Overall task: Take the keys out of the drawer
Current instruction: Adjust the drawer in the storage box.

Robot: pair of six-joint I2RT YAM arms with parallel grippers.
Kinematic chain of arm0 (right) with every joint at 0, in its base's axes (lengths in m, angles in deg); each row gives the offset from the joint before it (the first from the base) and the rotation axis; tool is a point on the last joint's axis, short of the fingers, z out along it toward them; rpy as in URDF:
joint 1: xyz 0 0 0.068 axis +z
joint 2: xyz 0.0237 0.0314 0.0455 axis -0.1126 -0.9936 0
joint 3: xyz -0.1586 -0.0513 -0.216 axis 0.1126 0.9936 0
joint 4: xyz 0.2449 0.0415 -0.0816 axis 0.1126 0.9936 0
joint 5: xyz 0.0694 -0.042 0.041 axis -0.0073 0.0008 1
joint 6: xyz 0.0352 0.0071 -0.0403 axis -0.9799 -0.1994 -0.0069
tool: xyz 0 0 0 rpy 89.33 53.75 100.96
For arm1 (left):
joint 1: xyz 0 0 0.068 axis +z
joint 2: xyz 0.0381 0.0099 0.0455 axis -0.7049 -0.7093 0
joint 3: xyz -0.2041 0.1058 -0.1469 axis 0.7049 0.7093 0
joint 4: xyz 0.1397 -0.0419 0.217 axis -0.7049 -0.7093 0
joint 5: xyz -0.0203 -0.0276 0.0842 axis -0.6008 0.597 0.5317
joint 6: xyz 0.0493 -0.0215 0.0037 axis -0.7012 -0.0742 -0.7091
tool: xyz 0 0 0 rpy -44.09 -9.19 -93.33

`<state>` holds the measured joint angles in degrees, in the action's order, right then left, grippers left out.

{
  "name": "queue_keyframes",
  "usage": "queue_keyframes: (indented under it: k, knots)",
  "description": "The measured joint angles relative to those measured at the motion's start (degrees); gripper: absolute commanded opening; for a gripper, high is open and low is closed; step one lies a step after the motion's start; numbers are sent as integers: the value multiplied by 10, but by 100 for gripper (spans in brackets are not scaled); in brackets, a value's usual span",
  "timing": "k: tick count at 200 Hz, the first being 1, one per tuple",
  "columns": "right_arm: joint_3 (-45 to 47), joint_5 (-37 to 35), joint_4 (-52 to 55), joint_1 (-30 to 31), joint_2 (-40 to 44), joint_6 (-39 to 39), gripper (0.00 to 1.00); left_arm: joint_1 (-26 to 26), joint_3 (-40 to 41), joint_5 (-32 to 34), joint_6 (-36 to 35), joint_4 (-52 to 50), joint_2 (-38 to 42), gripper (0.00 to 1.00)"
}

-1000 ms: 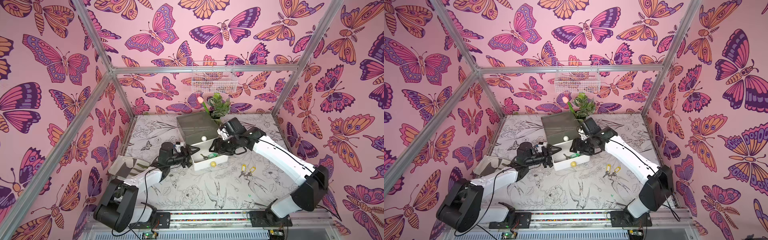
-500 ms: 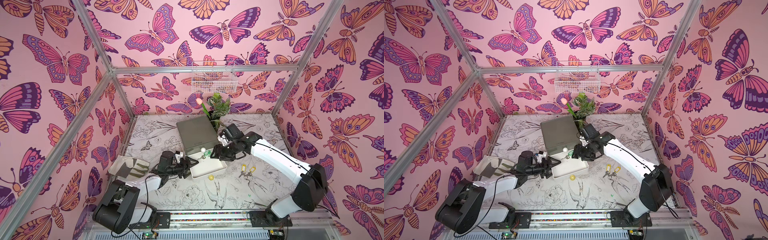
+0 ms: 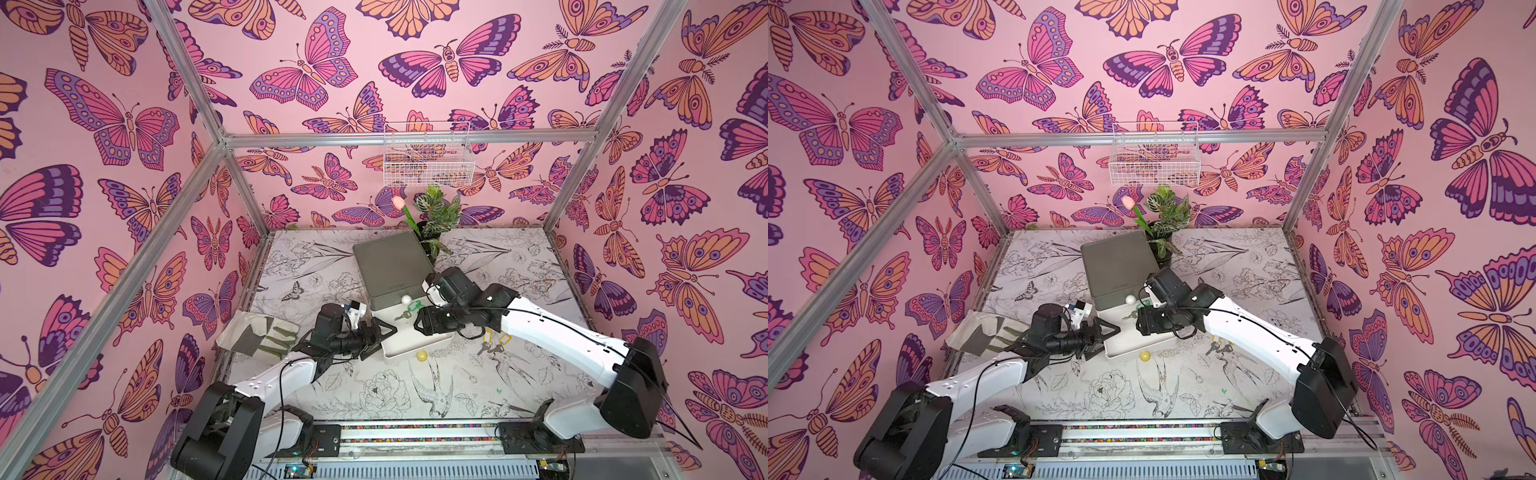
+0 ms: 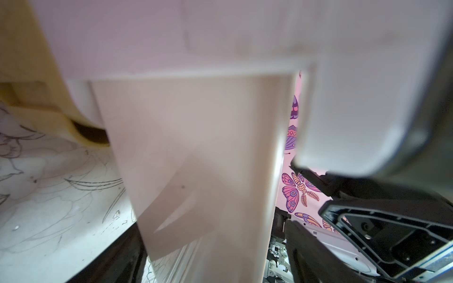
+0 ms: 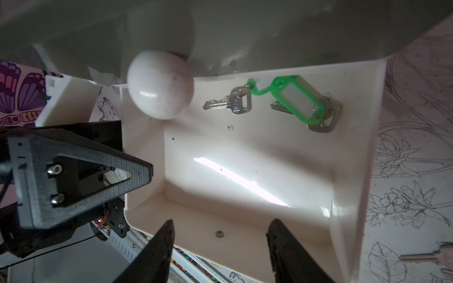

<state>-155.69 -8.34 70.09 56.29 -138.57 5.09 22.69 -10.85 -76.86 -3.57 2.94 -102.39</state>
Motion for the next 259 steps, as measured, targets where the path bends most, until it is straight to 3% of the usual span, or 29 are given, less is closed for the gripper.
queue_keyframes:
  k: [113, 196, 259]
  knots:
    - [-7, 21, 74, 14, -29, 16, 63, -1, 0, 16, -15, -19, 12, 90]
    - [-75, 2, 194, 20, -83, 92, 65, -12, 0, 22, -14, -21, 26, 89]
    - [-99, -17, 190, 22, -90, 82, 67, -15, 0, 26, -14, -36, 43, 84]
